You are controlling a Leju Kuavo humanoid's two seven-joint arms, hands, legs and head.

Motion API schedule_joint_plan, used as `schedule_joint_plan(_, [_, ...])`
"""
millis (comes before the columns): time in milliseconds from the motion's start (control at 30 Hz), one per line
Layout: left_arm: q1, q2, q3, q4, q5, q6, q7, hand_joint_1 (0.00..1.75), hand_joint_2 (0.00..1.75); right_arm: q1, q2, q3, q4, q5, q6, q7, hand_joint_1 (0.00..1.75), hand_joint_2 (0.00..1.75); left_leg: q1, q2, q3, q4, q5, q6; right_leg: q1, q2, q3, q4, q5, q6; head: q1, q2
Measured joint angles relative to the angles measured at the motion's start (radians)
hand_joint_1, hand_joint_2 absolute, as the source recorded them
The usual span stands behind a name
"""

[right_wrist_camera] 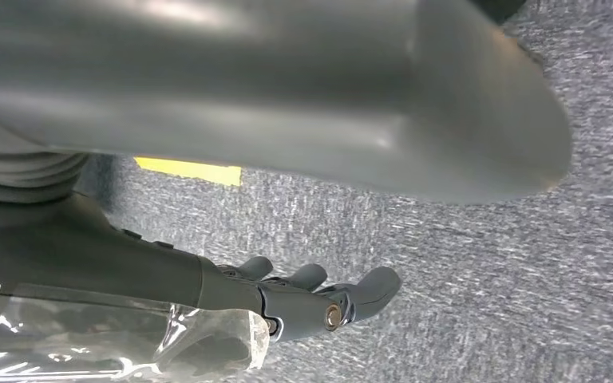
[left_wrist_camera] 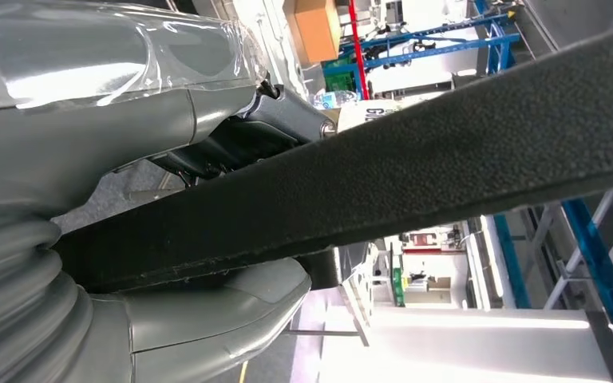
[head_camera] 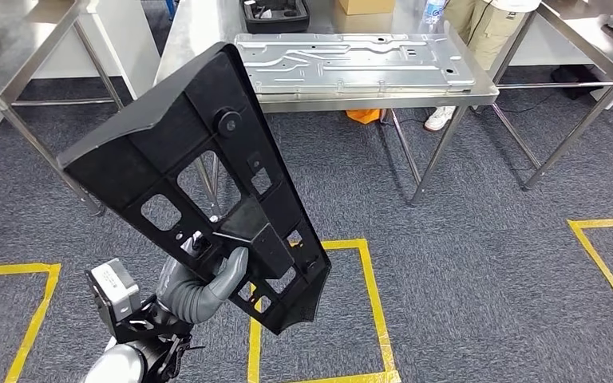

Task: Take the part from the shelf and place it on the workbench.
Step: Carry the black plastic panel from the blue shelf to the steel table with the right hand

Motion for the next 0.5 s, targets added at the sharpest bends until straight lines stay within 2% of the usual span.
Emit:
schedule_joint_plan(33, [0.0,0.0,0.0,0.0,0.0,0.0,0.0,1.75,1.75,-0.001,0.0,0.0,0.0,0.0,0.0,0.0,0.0,0.0,-0.001,0.0,-0.001,0.0,-0.001,-0.004,0.003,-0.001,0.018,-0.04,0.011,-0.004,0.0,0.0])
schedule_joint_plan(67, [0.0,0.0,0.0,0.0,0.0,0.0,0.0,1.75,1.75,-0.001,0.0,0.0,0.0,0.0,0.0,0.0,0.0,0.0,-0.003,0.0,-0.002,0.0,-0.002,-0.009,0.006,-0.002,0.024,-0.056,0.011,-0.007,0.0,0.0])
schedule_joint_plan(133, [0.0,0.0,0.0,0.0,0.001,0.0,0.0,1.75,1.75,-0.001,0.0,0.0,0.0,0.001,0.001,0.001,0.0,0.0,-0.003,0.0,-0.002,-0.002,-0.003,-0.02,0.007,-0.001,0.022,-0.057,0.013,-0.017,0.0,0.0])
schedule_joint_plan(200, [-0.001,0.0,0.0,0.0,0.001,0.0,-0.001,1.75,1.75,-0.001,0.0,0.0,0.0,0.001,0.001,0.001,0.0,0.0,-0.002,0.0,-0.015,0.027,-0.025,-0.03,0.002,-0.001,0.025,-0.063,0.016,-0.028,-0.001,0.0])
schedule_joint_plan(233, [-0.001,0.0,0.0,0.0,0.001,0.0,-0.001,1.75,1.75,-0.002,0.0,0.0,0.0,0.001,0.001,0.001,0.0,0.0,-0.001,0.0,-0.036,0.073,-0.051,-0.034,-0.001,-0.001,0.027,-0.065,0.017,-0.033,-0.002,0.0])
schedule_joint_plan(300, [0.0,0.0,0.001,0.0,0.002,-0.001,-0.003,1.75,1.75,-0.002,0.0,0.0,0.0,0.001,0.001,0.001,0.0,0.0,0.0,-0.001,-0.104,0.215,-0.115,-0.039,-0.001,-0.001,0.028,-0.065,0.015,-0.039,-0.004,0.0])
schedule_joint_plan(333, [0.002,0.0,0.001,0.0,0.002,-0.001,-0.003,1.75,1.75,-0.002,0.0,0.0,0.0,0.001,0.001,0.001,0.0,0.0,0.0,-0.001,-0.135,0.276,-0.134,-0.041,0.0,-0.001,0.028,-0.065,0.015,-0.04,-0.004,0.0])
schedule_joint_plan(367, [0.003,0.001,0.001,0.0,0.002,-0.001,-0.004,1.75,1.75,-0.001,0.0,0.0,0.0,0.001,0.001,0.001,0.0,0.0,0.001,-0.001,-0.151,0.305,-0.134,-0.042,0.0,0.0,0.028,-0.064,0.014,-0.04,-0.004,0.0])
schedule_joint_plan(400, [0.003,0.001,0.001,0.0,0.002,-0.001,-0.004,1.75,1.75,-0.001,0.0,0.0,0.0,0.001,0.001,0.001,0.0,0.0,0.001,-0.001,-0.147,0.289,-0.115,-0.042,0.0,0.001,0.03,-0.064,0.013,-0.04,-0.004,0.0])
schedule_joint_plan(433, [0.003,0.001,0.001,0.0,0.002,-0.001,-0.004,1.75,1.75,0.0,0.0,0.0,0.0,0.001,0.001,0.001,0.0,0.0,0.001,-0.001,-0.123,0.235,-0.081,-0.041,0.0,0.002,0.033,-0.064,0.011,-0.039,-0.004,0.0])
schedule_joint_plan(500, [0.002,0.001,0.001,0.0,0.002,-0.001,-0.004,1.75,1.75,-0.001,0.0,0.001,0.0,0.002,0.001,0.001,0.0,0.0,-0.001,-0.001,-0.051,0.083,-0.015,-0.035,0.003,0.006,0.038,-0.062,0.006,-0.033,-0.004,0.0])
